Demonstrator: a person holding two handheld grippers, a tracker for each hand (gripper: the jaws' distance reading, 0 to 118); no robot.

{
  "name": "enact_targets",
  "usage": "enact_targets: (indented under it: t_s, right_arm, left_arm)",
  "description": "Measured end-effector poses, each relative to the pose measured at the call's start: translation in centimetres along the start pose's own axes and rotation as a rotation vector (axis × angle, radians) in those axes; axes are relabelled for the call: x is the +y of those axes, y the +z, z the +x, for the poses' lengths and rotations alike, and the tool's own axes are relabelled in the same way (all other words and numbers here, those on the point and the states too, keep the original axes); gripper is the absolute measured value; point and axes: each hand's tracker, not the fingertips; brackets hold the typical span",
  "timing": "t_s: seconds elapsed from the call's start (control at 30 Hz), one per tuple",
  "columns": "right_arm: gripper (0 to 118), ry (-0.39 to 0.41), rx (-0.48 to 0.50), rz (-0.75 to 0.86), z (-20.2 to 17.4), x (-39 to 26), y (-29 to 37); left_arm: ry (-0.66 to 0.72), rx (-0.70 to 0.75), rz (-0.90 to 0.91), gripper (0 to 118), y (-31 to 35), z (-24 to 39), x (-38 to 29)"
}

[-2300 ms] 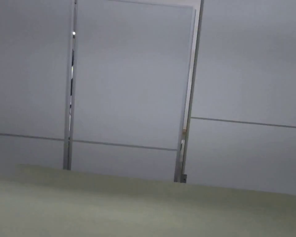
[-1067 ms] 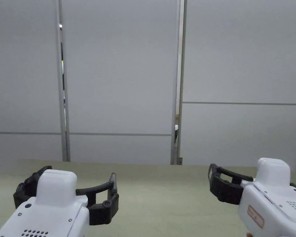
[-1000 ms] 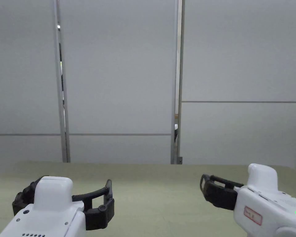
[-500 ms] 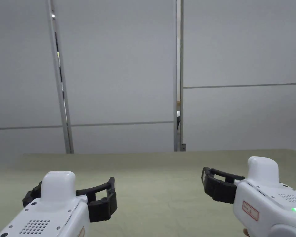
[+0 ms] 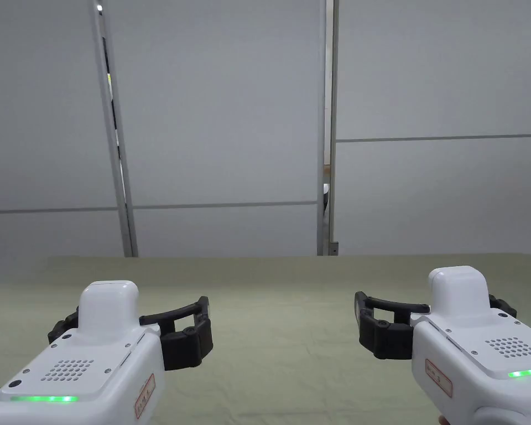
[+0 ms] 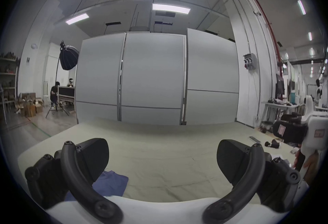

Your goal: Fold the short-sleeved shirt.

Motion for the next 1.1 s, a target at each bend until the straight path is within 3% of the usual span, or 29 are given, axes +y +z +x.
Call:
enact_targets:
  t_s: [0.2, 0.53, 0.7, 1.1]
  right_arm:
    - [118, 0.090, -0.005, 0.026, -0.5, 0.2, 0.6]
    - [118, 0.134, -0.006, 0.020, -0.8, -0.1, 0.7]
    - [118, 0.118, -0.023, 0.026, -0.5, -0.1, 0.7]
    - [118, 0.131, -0.052, 0.052, -0.3, -0.4, 1.2]
  left_arm:
    - [-0.024, 0.013, 0.007, 118, -0.1, 0.1, 0.0]
    - [-0.111, 0.052, 0.027, 118, 0.3, 0.3, -0.1]
    - [-0.029, 0.045, 0.037, 118, 0.6, -0.5, 0.1]
    - [-0.056, 0.020, 0.031, 118, 0.3, 0.7, -0.3]
